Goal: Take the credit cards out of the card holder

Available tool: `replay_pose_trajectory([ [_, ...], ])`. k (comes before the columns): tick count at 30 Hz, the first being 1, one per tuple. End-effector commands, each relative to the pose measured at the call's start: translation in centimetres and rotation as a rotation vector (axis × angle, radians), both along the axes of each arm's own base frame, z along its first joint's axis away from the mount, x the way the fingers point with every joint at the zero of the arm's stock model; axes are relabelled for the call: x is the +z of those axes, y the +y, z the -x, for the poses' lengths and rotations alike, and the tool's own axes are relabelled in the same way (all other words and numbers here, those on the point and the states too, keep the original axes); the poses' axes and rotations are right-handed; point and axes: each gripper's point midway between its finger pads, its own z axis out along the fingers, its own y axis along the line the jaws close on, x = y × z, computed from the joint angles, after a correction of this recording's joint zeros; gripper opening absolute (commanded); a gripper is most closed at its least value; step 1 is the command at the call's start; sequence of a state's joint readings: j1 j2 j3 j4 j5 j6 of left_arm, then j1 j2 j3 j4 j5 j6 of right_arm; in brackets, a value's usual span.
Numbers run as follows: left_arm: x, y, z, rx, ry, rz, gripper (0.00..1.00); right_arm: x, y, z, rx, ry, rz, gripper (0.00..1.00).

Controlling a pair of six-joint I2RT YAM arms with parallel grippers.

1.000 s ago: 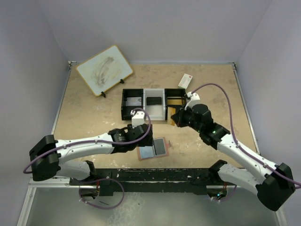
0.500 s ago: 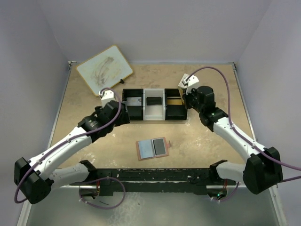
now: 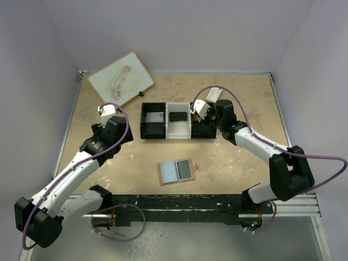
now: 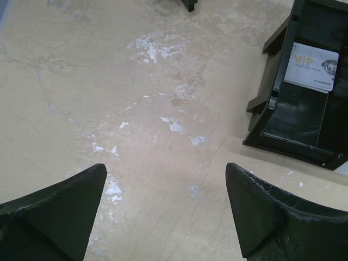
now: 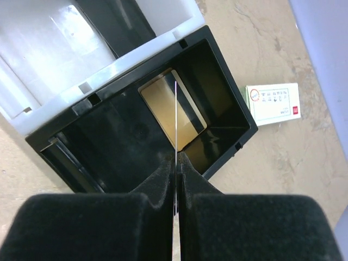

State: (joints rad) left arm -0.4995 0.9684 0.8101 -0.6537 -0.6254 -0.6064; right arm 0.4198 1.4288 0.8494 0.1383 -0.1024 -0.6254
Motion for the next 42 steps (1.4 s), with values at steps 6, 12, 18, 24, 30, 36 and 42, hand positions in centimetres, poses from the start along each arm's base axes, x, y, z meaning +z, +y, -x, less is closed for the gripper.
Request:
replay_pose_trajectory([
  [6,2.2,0.5,-0.8,0.004,-0.09,-0.018,0.88,0.7,0.5,-3.7,0.103,-0.145,0.154,0.0],
  [12,2.9,1.1,-0.5,0.029,-0.119,-0.018,0.88,0.3,0.4,-5.7,0.128,-0.172,0.193,0.0],
  [18,3.0,1.0,-0.5,0.007,-0.126,-0.016,0.89,0.0,0.6,-8.3,0.138,-0.182,0.214,0.0],
  [24,3.1,1.1,-0.4,0.016,-0.134,-0.018,0.89,-1.5,1.5,-8.6,0.196,-0.15,0.213,0.0],
  [30,2.8,0.9,-0.6,0.006,-0.119,-0.026,0.89,-3.1,1.7,-8.6,0.234,-0.125,0.246,0.01],
  [36,3.0,1.2,-0.5,0.015,-0.123,-0.029,0.89,-5.4,1.8,-8.2,0.259,-0.06,0.255,0.02],
  [42,3.0,1.3,-0.4,0.024,-0.129,-0.027,0.89,-6.0,1.1,-7.8,0.239,-0.042,0.284,0.21],
])
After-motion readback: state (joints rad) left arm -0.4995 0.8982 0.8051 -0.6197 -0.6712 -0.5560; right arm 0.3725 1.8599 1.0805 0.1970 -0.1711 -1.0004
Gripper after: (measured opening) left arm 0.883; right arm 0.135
